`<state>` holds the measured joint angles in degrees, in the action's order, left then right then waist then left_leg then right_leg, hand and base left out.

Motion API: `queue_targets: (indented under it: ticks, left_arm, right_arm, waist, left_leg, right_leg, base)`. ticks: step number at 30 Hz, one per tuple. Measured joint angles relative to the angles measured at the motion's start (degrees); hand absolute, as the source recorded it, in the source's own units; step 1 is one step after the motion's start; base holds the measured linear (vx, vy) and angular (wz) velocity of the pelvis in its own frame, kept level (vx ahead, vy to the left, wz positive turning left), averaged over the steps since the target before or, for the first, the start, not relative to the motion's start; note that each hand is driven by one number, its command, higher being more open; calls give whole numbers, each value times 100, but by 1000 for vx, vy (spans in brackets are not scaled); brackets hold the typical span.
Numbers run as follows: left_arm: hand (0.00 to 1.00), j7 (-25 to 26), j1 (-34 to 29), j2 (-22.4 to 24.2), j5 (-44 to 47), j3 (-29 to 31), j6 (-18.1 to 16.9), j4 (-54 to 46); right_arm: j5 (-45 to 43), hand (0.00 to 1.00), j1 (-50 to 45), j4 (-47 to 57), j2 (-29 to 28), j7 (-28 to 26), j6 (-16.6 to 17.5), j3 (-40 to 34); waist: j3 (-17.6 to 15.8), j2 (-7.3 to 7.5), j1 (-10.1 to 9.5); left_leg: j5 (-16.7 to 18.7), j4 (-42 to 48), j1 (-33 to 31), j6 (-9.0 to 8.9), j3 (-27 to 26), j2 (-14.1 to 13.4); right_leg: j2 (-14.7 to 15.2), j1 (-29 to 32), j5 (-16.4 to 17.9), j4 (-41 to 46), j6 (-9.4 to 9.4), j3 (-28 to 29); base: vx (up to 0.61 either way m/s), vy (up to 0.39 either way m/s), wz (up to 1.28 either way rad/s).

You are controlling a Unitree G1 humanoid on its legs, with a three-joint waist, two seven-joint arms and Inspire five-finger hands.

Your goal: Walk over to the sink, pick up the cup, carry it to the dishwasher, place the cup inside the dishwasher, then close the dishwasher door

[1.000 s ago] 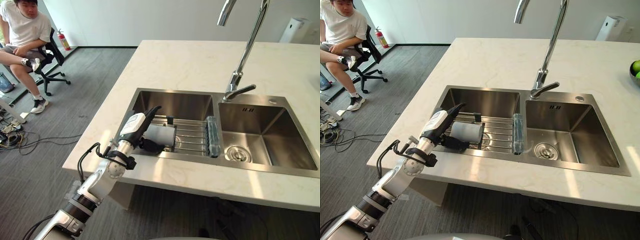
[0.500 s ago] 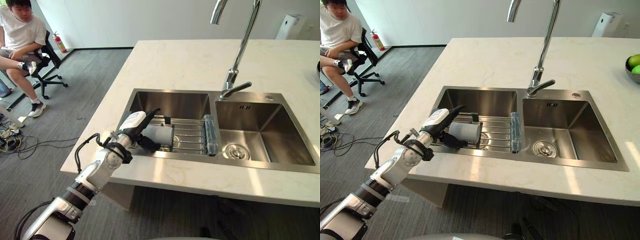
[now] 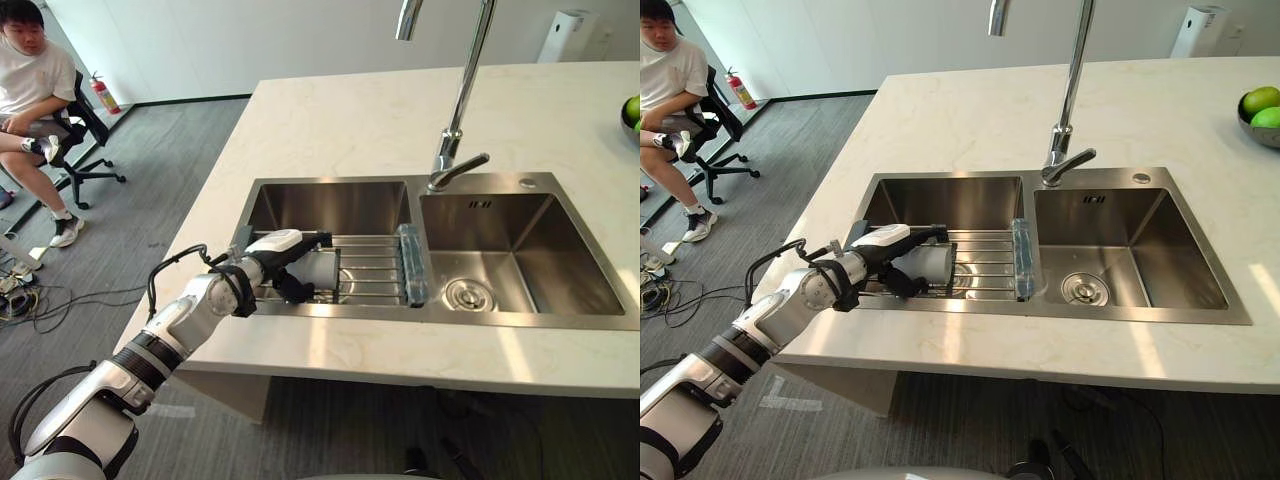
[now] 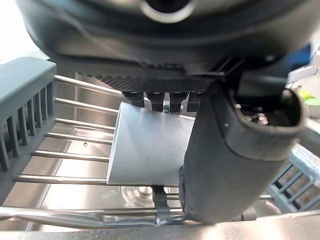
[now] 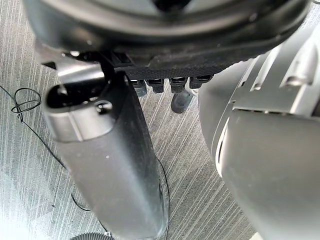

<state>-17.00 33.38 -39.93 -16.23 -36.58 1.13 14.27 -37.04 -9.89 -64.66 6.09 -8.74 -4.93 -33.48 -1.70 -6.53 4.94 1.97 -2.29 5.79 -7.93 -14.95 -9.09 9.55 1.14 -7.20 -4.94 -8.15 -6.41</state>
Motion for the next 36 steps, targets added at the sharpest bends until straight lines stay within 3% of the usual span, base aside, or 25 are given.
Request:
queue_targets:
  ticks: [14, 25, 26, 31, 36]
  left_arm:
    - [100, -350, 316, -52, -46, -142, -57, 304]
    - [100, -561, 537, -35, -423, -230, -22, 659]
    - [0, -561, 544, -35, -427, -230, -22, 672]
    - [0, -562, 574, -6, -613, -233, -31, 710]
    - [0, -199, 607, 18, -846, -224, -84, 908]
  right_arm:
    - [-4, 100, -23, 13, 42, 2, 6, 11]
    - [-165, 100, -48, 89, 74, -23, 5, 77]
    - [-165, 100, -60, 93, 74, -27, 5, 79]
    - [-164, 100, -196, 135, 104, -51, 8, 163]
    - [-164, 100, -211, 209, 129, -50, 27, 370]
  waist:
    - [-49, -86, 60]
    - [-96, -113, 216]
    - [-104, -115, 223]
    - [-143, -140, 233]
    - [-183, -159, 275]
  left_leg:
    - [9, -50, 66, -10, -166, 5]
    - [56, -52, 130, -25, -308, 5]
    - [57, -52, 131, -26, -312, 5]
    - [69, -52, 131, -34, -342, 1]
    - [74, -52, 100, -38, -378, -1]
  right_leg:
    - [-20, 59, -11, 0, -17, 153]
    - [-41, 95, -16, 2, -25, 288]
    - [-42, 96, -16, 2, -25, 292]
    - [-48, 116, -16, 2, -26, 318]
    - [-56, 168, -19, 3, -31, 346]
  base:
    - [-23, -13, -5]
    - [-17, -14, -6]
    - [-29, -21, -3]
    - [-10, -8, -2]
    - [-16, -16, -3]
